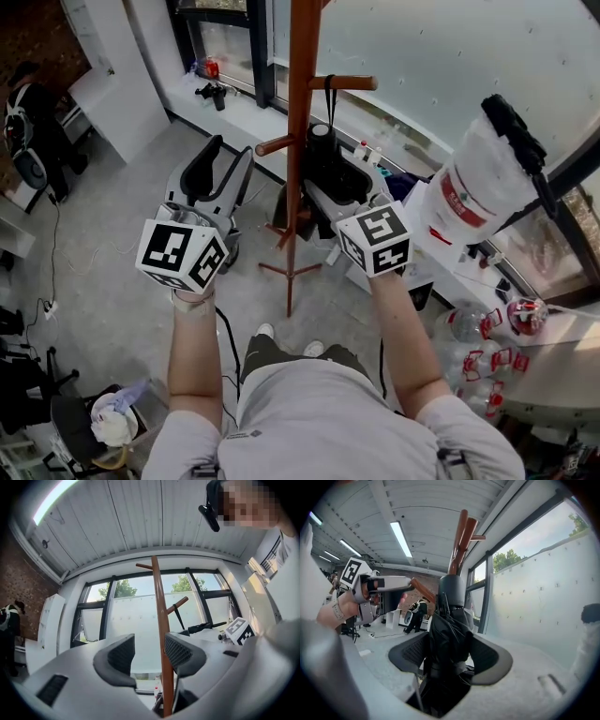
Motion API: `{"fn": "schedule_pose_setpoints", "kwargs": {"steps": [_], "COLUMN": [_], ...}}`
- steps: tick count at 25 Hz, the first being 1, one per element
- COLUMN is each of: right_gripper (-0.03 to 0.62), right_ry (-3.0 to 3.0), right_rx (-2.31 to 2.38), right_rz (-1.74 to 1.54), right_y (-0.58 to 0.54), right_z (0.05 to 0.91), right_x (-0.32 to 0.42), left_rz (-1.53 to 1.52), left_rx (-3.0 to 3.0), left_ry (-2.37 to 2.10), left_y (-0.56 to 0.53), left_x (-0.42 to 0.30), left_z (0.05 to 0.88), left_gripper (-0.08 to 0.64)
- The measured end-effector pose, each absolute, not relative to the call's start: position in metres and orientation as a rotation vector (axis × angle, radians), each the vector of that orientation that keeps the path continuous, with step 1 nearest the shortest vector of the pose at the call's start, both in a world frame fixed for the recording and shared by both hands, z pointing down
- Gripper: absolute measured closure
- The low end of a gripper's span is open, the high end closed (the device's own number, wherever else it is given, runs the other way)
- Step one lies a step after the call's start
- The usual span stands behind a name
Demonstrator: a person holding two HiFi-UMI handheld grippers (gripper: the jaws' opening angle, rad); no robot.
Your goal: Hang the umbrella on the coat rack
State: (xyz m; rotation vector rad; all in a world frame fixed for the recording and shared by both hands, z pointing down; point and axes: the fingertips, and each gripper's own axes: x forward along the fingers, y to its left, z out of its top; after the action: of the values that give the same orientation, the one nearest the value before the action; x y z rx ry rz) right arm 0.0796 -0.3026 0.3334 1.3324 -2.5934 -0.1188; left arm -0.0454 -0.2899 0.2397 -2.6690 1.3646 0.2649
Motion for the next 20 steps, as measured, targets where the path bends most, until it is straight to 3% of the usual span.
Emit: {"fn": "schedule_pose_setpoints", "kwargs": {"steps": [20], "right_gripper": [0.330], "right_ry": [-2.730], "right_rx": [1.379], "right_rz": [-0.294], "right_y": [-0.233], "right_z": [0.360], "right_x": [0.100], "left_rz": [0.073], "left_rx": [-2.754], "left_ry": [1.475], "left_y": [-0.239], "left_x": [-0.029], "left_z": [0.366], "left_gripper": [0.376]}}
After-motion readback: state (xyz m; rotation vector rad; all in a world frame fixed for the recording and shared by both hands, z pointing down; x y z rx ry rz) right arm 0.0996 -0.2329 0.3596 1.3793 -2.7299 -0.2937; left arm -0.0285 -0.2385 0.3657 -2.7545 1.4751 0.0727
